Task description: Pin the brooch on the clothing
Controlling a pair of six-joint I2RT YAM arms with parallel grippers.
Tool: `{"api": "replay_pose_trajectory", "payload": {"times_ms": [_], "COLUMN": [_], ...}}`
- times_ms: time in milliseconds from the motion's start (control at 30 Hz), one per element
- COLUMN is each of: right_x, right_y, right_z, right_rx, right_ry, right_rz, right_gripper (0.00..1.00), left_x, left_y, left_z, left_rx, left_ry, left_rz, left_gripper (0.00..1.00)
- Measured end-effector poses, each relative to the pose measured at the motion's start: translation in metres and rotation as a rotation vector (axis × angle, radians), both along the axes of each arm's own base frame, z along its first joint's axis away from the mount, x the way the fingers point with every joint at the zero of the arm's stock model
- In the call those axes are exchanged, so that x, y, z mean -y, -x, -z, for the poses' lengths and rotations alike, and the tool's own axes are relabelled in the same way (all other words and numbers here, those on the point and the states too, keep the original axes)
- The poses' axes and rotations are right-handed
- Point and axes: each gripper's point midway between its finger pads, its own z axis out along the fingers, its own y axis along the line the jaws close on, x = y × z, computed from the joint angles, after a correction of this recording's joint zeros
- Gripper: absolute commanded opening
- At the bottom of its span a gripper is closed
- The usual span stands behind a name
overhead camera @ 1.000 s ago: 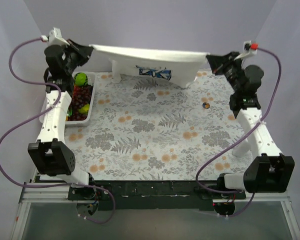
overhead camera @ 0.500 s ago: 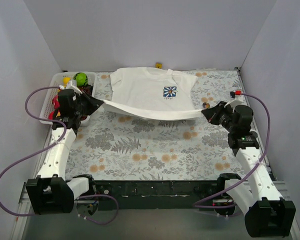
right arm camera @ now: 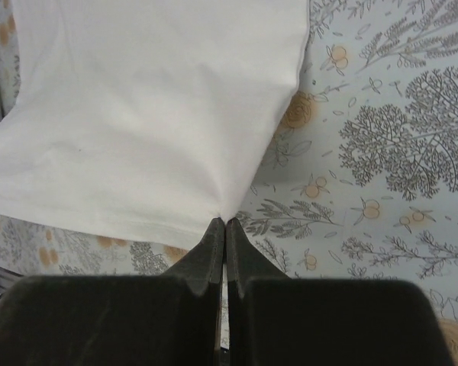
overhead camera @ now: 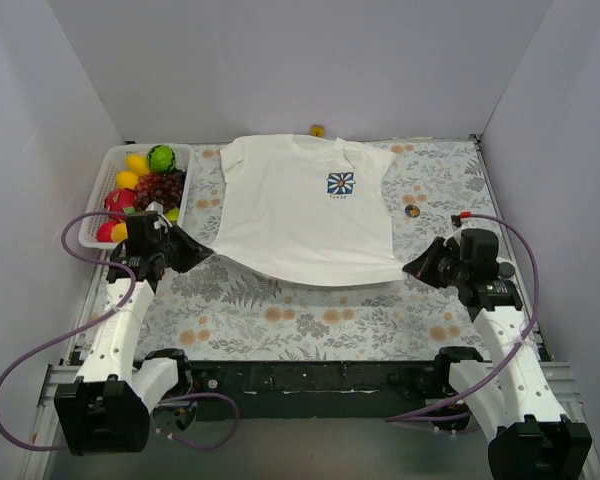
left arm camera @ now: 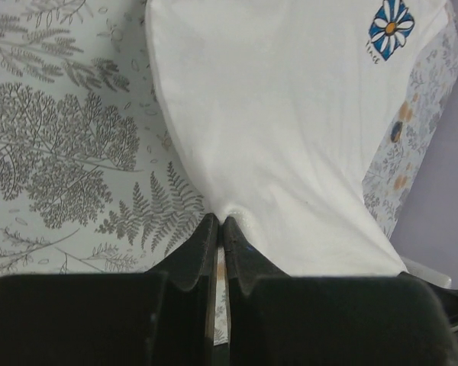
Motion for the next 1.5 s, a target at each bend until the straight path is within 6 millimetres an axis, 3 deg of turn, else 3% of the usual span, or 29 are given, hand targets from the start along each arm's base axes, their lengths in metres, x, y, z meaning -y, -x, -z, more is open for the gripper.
{"api": "replay_pose_trajectory", "payload": {"times_ms": [233,833,1500], "right_x": [0.006,0.007,0.017], "right_y": [0.024,0.074,0.109], "right_z": [0.008,0.041,0.050], "right_rx": [-0.125,-0.359,-0.530], "right_ry": [0.029,0.071,0.132], "right_rz": [0.022,-0.061,-0.081], "right_gripper": [0.01,0.01,0.01], "left_x": [0.007,0.020,0.011], "left_y": [0.037,0.109,0.139], "left_z": [0.032,0.065,0.071], "left_rx": [-0.147,-0.384,-0.494], "left_ry": [0.023,0.008,-0.048], "left_rz": [-0.001,0.008,-0.003], "left_gripper": [0.00,0.00,0.00]}}
